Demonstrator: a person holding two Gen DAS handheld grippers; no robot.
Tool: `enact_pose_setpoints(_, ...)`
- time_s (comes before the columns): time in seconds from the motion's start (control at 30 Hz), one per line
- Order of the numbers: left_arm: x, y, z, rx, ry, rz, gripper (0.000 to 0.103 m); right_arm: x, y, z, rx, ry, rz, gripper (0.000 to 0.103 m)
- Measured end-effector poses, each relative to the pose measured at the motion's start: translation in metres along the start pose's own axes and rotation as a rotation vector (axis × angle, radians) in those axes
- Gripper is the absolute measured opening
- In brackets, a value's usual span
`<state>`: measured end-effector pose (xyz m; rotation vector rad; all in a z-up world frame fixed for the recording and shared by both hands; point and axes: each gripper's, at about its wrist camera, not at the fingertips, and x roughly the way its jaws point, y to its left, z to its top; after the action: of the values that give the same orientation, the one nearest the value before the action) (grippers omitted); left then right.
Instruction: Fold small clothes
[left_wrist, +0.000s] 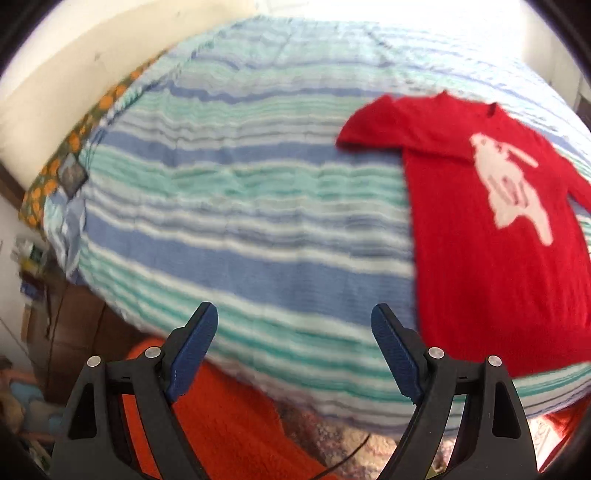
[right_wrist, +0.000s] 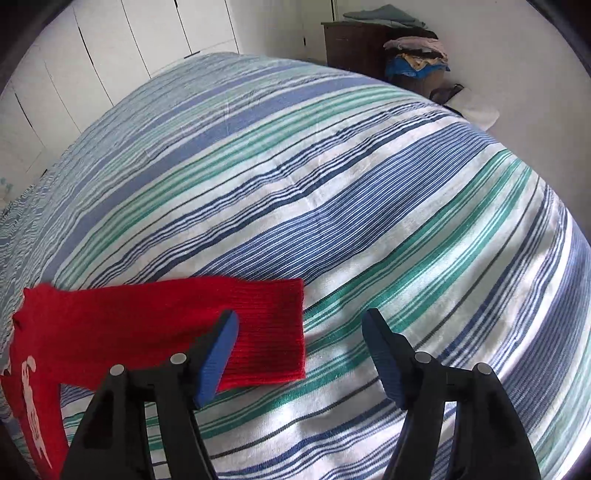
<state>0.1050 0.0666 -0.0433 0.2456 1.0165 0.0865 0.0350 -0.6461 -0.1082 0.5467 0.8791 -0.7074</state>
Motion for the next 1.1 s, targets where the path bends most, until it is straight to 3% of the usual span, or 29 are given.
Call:
enact_pose_setpoints(0.13, -0.021, -0.048, 0.062, 0.223, -0.260, -0.054, 0.093, -0.054, 0.012, -0.034, -0.037, -0.065, 0.113, 0.069)
enact_pose_setpoints(0.23, 0.002, -0.114, 0.082, 0.469, -0.371, -0.066, 0.093, -0.089, 0.034, -0.070, -0.042, -0.086, 0.222, 0.070)
enact_pose_setpoints(0.3, 0.037, -0.151, 0.092, 0.548, -0.360, -0.047, 0.084, -0.104, 0.051, -0.094, -0.036, -0.097, 0.296, 0.070)
enact_pose_setpoints(0.37, 0.077, -0.174, 0.105, 0.565, -0.268, -0.057, 0.064, -0.111, 0.066, -0.121, -0.040, -0.102, 0.345, 0.073)
enact_pose_setpoints(0.47, 0.124, -0.194, 0.113, 0.584, -0.180, -0.056, 0.060, -0.112, 0.084, -0.154, -0.045, -0.061, 0.387, 0.073)
enact_pose_setpoints(0.53, 0.139, -0.203, 0.111, 0.614, -0.178, -0.022, 0.060, -0.106, 0.089, -0.162, -0.034, -0.015, 0.404, 0.073)
enact_pose_setpoints(0.67, 0.151, -0.223, 0.117, 0.643, -0.228, 0.020, 0.060, -0.094, 0.090, -0.158, -0.038, -0.005, 0.413, 0.073)
enact_pose_setpoints(0.73, 0.156, -0.226, 0.126, 0.614, -0.237, 0.021, 0.055, -0.086, 0.091, -0.159, -0.035, 0.014, 0.407, 0.073)
enact_pose_setpoints(0.77, 0.159, -0.224, 0.133, 0.587, -0.220, 0.011, 0.025, -0.084, 0.092, -0.160, -0.038, 0.022, 0.402, 0.073)
enact_pose_setpoints(0.8, 0.167, -0.218, 0.143, 0.548, -0.175, -0.003, 0.003, -0.083, 0.094, -0.161, -0.046, 0.025, 0.396, 0.073)
enact_pose_setpoints(0.83, 0.171, -0.206, 0.151, 0.484, -0.131, -0.025, 0.003, -0.083, 0.097, -0.163, -0.056, 0.024, 0.392, 0.073)
enact_pose_setpoints(0.93, 0.159, -0.143, 0.178, 0.211, -0.140, -0.085, 0.003, -0.085, 0.105, -0.164, -0.092, 0.008, 0.386, 0.073)
enact_pose_setpoints(1.0, 0.146, -0.081, 0.189, 0.044, -0.156, -0.121, 0.003, -0.086, 0.108, -0.164, -0.104, -0.001, 0.382, 0.073)
enact_pose_setpoints(1.1, 0.139, 0.028, 0.195, -0.179, -0.150, -0.107, 0.003, -0.083, 0.112, -0.165, -0.122, 0.003, 0.377, 0.073)
